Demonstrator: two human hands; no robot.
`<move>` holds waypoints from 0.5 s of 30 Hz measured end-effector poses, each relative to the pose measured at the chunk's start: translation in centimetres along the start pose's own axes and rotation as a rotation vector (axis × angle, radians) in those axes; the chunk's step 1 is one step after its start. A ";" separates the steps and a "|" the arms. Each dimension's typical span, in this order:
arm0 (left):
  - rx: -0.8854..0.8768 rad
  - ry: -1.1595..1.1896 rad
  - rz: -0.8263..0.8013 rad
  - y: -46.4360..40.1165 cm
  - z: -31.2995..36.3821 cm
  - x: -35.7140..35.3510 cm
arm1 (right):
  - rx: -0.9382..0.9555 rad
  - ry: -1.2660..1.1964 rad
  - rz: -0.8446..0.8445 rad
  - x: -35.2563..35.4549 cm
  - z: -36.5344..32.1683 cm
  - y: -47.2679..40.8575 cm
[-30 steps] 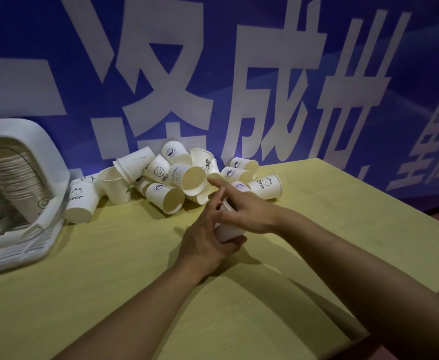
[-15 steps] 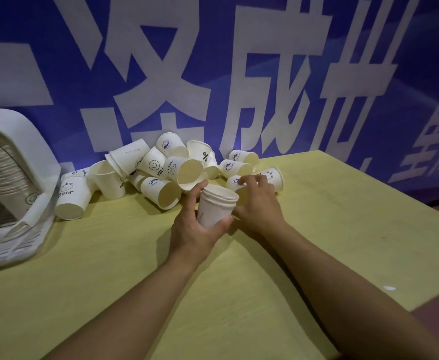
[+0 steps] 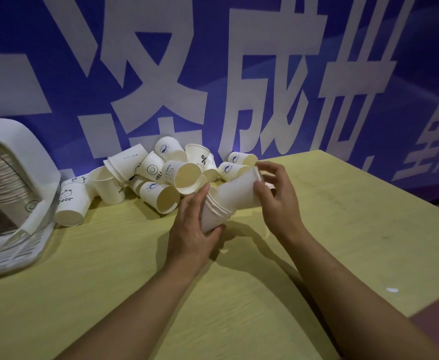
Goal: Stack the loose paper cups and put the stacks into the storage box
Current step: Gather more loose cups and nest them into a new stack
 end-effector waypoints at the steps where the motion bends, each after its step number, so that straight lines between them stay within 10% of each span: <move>1: -0.013 0.000 -0.040 0.1 0.3 -0.1 | 0.002 0.012 -0.057 -0.2 0.0 0.1; 7: 0.019 0.095 -0.099 0.2 0.5 -0.2 | 0.048 0.170 -0.449 -2.9 0.3 1.3; 12: 0.155 0.287 -0.025 -0.2 -0.4 0.1 | -0.038 0.603 0.179 1.7 2.8 -3.9; 15: 0.164 0.295 -0.028 -0.2 -0.4 0.1 | -0.293 0.665 0.205 3.8 5.7 -4.4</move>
Point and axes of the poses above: each hand's wrist, its own y-axis away from the middle knuckle, its own x-axis out of the back of the hand, z = x × y, the point moved 2 cm from there along -y, towards the middle knuckle, and after that the axes turned 1 degree about -z, right-handed, at the moved point
